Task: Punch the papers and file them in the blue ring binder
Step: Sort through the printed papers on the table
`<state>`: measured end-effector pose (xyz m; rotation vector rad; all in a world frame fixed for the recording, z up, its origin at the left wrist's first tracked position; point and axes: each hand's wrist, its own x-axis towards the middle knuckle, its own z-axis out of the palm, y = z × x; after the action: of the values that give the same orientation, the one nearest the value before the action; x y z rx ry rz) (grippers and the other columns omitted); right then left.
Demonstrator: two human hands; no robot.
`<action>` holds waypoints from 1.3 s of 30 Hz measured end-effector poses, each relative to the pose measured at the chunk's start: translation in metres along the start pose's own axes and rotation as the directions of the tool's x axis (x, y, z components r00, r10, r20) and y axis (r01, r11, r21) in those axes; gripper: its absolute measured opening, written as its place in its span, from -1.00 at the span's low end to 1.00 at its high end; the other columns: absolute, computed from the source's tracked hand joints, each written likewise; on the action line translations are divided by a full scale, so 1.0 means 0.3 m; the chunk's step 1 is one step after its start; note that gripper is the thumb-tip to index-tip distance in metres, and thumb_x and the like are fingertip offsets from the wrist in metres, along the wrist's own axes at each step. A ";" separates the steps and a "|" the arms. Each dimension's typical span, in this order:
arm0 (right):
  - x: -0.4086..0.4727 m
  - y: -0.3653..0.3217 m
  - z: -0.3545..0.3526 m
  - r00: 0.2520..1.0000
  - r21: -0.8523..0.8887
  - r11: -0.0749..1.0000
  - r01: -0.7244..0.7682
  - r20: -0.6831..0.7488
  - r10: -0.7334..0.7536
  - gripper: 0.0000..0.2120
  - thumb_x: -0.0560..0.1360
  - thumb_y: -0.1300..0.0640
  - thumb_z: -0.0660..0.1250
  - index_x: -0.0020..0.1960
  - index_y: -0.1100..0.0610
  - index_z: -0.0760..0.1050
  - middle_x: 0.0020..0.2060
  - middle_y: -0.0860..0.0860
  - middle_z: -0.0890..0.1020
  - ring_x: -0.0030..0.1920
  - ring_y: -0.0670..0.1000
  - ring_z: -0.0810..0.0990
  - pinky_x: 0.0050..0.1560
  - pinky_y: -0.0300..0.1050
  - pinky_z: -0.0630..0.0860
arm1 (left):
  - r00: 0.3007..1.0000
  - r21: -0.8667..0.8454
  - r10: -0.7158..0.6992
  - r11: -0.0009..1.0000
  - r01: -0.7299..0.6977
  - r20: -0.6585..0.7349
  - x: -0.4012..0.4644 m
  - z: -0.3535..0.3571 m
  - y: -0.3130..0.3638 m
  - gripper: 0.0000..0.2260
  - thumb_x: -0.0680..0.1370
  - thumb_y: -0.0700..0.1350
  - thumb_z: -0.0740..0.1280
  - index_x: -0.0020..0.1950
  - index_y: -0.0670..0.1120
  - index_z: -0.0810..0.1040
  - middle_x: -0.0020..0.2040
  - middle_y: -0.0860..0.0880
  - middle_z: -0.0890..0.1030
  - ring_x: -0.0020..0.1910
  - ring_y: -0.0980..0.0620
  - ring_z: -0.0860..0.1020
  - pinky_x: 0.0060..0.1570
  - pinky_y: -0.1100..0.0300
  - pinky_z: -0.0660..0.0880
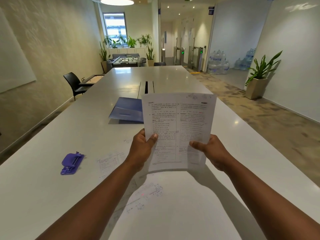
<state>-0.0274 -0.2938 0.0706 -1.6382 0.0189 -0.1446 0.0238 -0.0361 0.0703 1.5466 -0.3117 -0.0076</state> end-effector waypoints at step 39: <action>0.104 0.155 -0.018 0.936 -0.321 0.898 -0.300 -0.279 0.212 -0.90 0.61 0.21 0.37 0.11 0.16 0.60 -0.08 0.04 0.66 -0.20 -0.04 0.62 -0.32 -0.23 0.49 | 0.799 0.159 -0.478 0.813 0.559 -0.364 0.032 -0.172 -0.153 -0.32 0.57 -0.26 0.36 0.61 -0.13 0.11 0.50 -0.18 0.36 0.32 -0.15 0.45 0.05 0.08 0.44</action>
<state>0.0066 -0.3058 0.0274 -1.9582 0.4718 -0.1380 0.0523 0.0109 0.0276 1.8249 0.3939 -0.1663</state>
